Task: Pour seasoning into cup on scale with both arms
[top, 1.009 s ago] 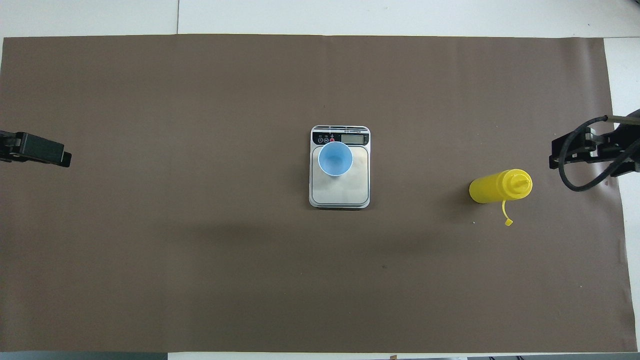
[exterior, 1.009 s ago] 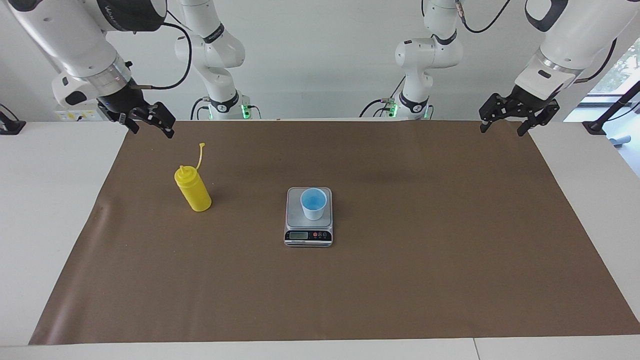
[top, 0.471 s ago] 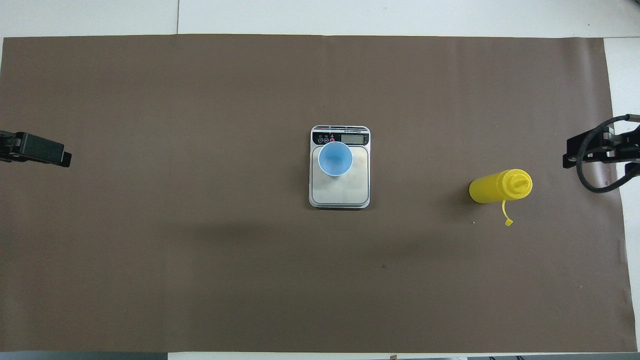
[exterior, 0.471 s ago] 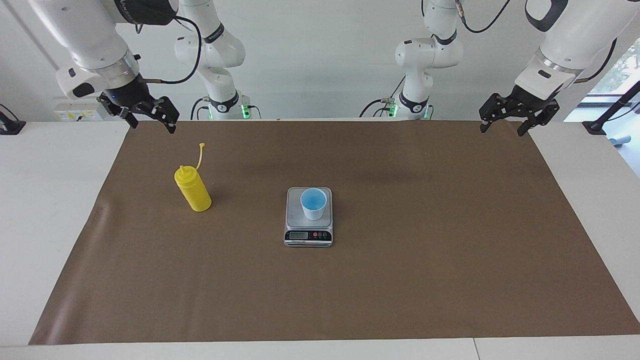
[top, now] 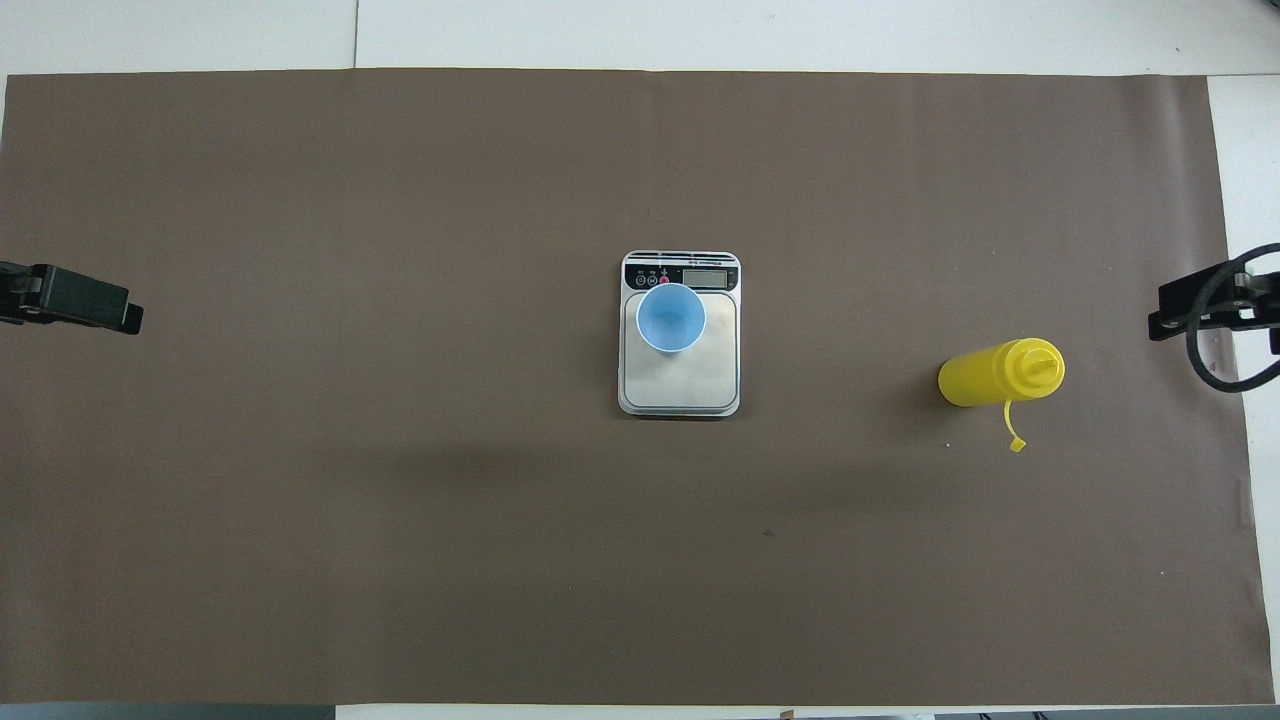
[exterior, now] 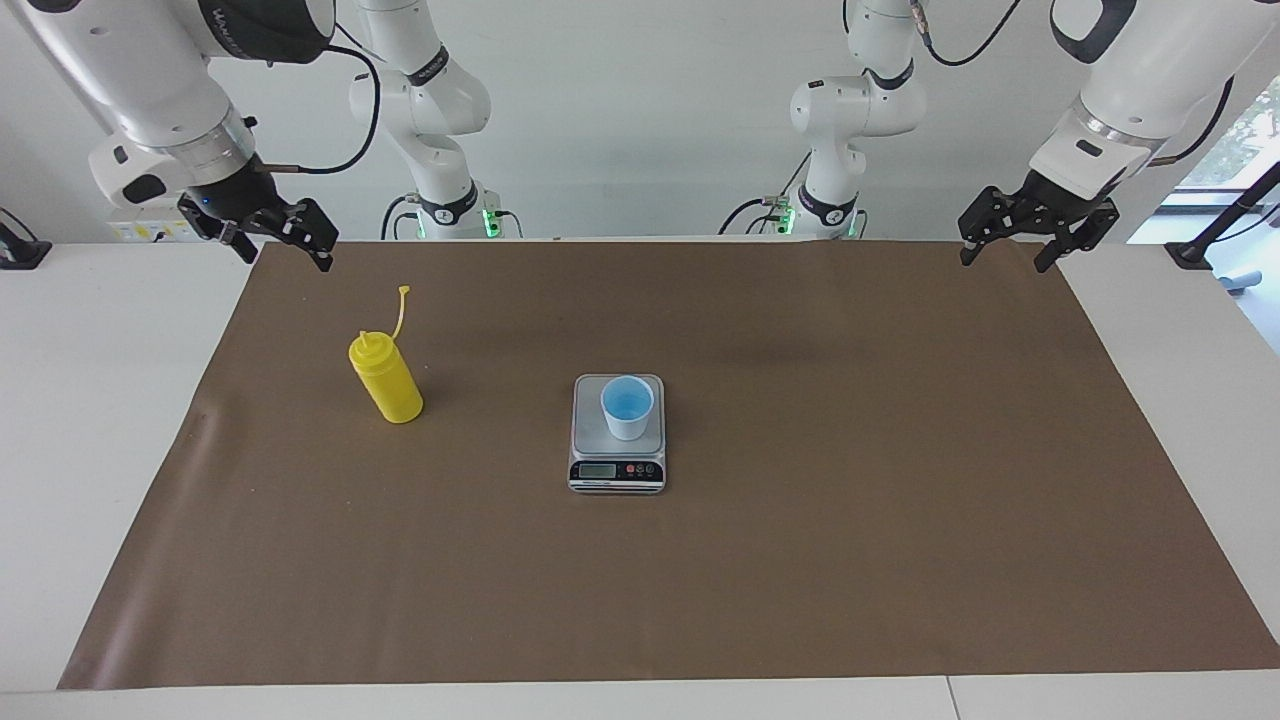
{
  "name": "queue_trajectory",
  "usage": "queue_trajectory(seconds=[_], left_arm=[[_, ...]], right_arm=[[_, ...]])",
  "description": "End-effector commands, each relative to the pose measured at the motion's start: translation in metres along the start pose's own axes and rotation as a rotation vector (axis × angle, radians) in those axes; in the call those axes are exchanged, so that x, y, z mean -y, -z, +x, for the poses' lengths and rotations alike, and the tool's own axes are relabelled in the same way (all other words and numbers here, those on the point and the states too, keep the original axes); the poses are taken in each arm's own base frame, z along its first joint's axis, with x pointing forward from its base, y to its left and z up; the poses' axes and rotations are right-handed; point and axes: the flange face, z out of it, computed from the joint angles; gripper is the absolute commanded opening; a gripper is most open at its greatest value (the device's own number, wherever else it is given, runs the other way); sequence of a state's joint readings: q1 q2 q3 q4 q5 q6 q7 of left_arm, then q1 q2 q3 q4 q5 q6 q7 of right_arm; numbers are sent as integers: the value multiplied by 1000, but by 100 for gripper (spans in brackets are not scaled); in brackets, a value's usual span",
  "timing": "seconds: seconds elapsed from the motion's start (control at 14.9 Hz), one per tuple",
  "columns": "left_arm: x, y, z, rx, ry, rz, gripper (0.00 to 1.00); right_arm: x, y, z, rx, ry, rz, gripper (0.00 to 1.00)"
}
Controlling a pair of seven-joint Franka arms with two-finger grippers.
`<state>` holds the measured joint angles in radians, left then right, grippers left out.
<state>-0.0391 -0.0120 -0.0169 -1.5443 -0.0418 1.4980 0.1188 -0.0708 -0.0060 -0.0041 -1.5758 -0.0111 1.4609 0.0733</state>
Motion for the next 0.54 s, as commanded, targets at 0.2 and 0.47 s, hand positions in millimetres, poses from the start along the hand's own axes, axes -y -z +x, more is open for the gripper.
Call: queue_trajectory(seconds=[0.2, 0.47], left_arm=[[1, 3, -7, 3, -7, -10, 100], [1, 3, -7, 3, -7, -10, 100]], right_arm=[[0, -1, -6, -17, 19, -5, 100], [0, -1, -6, -17, 20, -5, 100]])
